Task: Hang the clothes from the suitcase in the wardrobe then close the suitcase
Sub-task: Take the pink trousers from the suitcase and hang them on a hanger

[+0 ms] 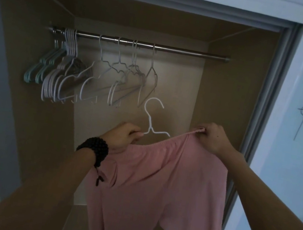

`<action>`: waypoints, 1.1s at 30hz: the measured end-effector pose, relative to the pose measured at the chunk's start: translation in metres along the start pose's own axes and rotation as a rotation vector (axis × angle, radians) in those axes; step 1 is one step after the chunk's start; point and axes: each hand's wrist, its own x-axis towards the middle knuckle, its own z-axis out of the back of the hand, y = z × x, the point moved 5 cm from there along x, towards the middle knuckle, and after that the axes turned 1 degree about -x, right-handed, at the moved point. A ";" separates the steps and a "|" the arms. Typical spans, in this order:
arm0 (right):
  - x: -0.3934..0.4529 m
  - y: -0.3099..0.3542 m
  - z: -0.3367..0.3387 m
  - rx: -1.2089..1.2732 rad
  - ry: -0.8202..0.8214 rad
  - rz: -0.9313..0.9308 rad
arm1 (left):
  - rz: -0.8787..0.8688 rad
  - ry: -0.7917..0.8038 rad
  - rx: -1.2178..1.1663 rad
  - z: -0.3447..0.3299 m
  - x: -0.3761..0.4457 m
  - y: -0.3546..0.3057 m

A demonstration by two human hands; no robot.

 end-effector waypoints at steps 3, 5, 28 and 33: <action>-0.001 0.012 0.017 0.046 -0.166 0.001 | 0.014 0.017 0.059 -0.004 -0.002 0.002; 0.001 0.019 0.014 0.138 -0.141 -0.040 | 0.025 -0.015 0.011 -0.004 -0.002 -0.003; -0.020 -0.014 -0.012 0.131 0.065 -0.209 | 0.132 0.123 0.175 0.023 -0.033 0.039; -0.025 -0.013 -0.026 0.135 0.112 -0.291 | 0.194 0.090 0.249 0.027 -0.023 0.030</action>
